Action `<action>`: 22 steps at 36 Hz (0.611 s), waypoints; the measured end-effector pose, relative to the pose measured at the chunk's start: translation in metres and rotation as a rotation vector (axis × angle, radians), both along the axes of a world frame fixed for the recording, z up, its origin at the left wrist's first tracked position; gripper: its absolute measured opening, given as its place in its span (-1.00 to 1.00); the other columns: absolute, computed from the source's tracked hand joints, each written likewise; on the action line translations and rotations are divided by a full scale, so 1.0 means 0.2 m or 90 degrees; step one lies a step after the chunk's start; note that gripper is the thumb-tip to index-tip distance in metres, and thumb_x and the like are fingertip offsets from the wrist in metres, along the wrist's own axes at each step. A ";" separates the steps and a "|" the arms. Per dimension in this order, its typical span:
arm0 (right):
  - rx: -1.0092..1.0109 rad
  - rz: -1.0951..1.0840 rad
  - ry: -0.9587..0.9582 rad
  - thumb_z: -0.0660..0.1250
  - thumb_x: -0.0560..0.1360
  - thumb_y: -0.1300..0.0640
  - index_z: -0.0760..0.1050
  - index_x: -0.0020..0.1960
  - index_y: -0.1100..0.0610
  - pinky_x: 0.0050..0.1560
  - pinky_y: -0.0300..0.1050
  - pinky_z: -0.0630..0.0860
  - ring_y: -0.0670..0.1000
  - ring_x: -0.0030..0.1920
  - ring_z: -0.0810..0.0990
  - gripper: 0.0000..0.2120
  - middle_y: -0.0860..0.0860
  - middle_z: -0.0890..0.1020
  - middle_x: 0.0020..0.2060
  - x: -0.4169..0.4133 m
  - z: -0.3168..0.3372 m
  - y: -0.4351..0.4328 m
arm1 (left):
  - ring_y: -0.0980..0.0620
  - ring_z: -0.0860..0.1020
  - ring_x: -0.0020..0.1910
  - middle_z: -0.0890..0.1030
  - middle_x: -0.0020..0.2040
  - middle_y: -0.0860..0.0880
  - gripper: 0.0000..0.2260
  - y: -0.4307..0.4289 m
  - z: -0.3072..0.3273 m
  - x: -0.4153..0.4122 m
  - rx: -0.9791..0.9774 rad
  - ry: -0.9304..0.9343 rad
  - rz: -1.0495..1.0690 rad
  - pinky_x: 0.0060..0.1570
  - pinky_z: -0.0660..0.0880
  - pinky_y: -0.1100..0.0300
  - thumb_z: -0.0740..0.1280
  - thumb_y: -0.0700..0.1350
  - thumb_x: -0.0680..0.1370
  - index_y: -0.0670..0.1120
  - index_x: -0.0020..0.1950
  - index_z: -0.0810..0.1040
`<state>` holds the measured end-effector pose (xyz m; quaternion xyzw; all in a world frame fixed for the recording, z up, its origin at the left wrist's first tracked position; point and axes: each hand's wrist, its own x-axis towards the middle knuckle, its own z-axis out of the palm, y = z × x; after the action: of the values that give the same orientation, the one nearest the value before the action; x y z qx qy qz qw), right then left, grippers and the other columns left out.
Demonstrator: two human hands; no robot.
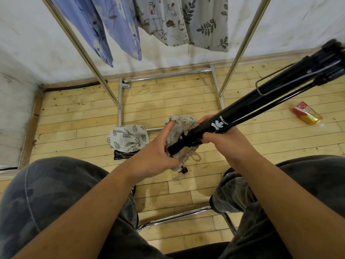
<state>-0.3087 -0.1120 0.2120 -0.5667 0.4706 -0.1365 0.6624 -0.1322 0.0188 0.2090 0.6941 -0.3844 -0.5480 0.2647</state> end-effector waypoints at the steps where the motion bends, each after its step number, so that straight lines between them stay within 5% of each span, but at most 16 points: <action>1: -0.001 0.001 0.000 0.35 0.36 0.41 0.65 0.01 -0.02 0.19 -0.08 0.42 0.02 0.23 0.56 -0.61 -0.01 0.68 0.09 0.00 0.00 0.00 | 0.08 0.68 0.06 0.43 0.47 0.15 0.00 0.00 0.00 0.00 0.000 -0.001 -0.002 0.03 0.64 -0.07 0.47 -0.22 0.47 0.41 0.60 -0.07; 5: -0.006 0.015 0.002 0.35 0.42 0.41 0.64 0.02 0.00 0.04 -0.11 0.47 0.00 0.08 0.61 -0.64 0.01 0.69 0.00 0.00 0.00 0.00 | -0.05 0.66 -0.16 0.48 0.38 0.19 -0.01 0.00 -0.02 0.01 0.004 0.005 -0.006 -0.20 0.57 0.10 0.45 -0.24 0.48 0.43 0.59 -0.07; 10: -0.010 0.031 0.001 0.36 0.40 0.37 0.64 -0.01 -0.08 0.21 0.35 0.57 0.26 0.19 0.63 -0.62 0.12 0.70 0.05 0.01 -0.01 0.00 | 0.12 0.50 -0.40 0.45 0.29 0.28 -0.02 0.00 -0.03 0.01 0.004 0.001 -0.010 -0.35 0.45 0.23 0.44 -0.24 0.50 0.41 0.61 -0.09; 16: -0.043 0.032 0.007 0.35 0.40 0.41 0.63 0.00 -0.05 0.08 0.06 0.63 0.14 0.10 0.64 -0.62 0.07 0.69 -0.01 0.01 -0.03 -0.01 | 0.29 0.65 -0.03 0.42 0.34 0.37 0.01 0.00 -0.02 0.00 -0.005 0.013 -0.015 -0.20 0.51 0.38 0.51 -0.04 0.43 0.35 0.63 -0.11; 22: -0.050 0.021 -0.006 0.35 0.40 0.43 0.65 0.01 -0.01 -0.07 -0.14 0.53 0.04 0.02 0.60 -0.62 0.02 0.67 0.00 0.01 -0.03 0.00 | 0.30 0.64 -0.12 0.45 0.39 0.21 -0.01 0.00 -0.03 0.00 -0.007 -0.004 -0.023 -0.26 0.49 0.39 0.47 -0.18 0.50 0.32 0.65 -0.14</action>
<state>-0.3069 -0.1125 0.2060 -0.5990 0.4527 -0.1465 0.6441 -0.1323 0.0189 0.2039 0.6876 -0.4006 -0.5481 0.2575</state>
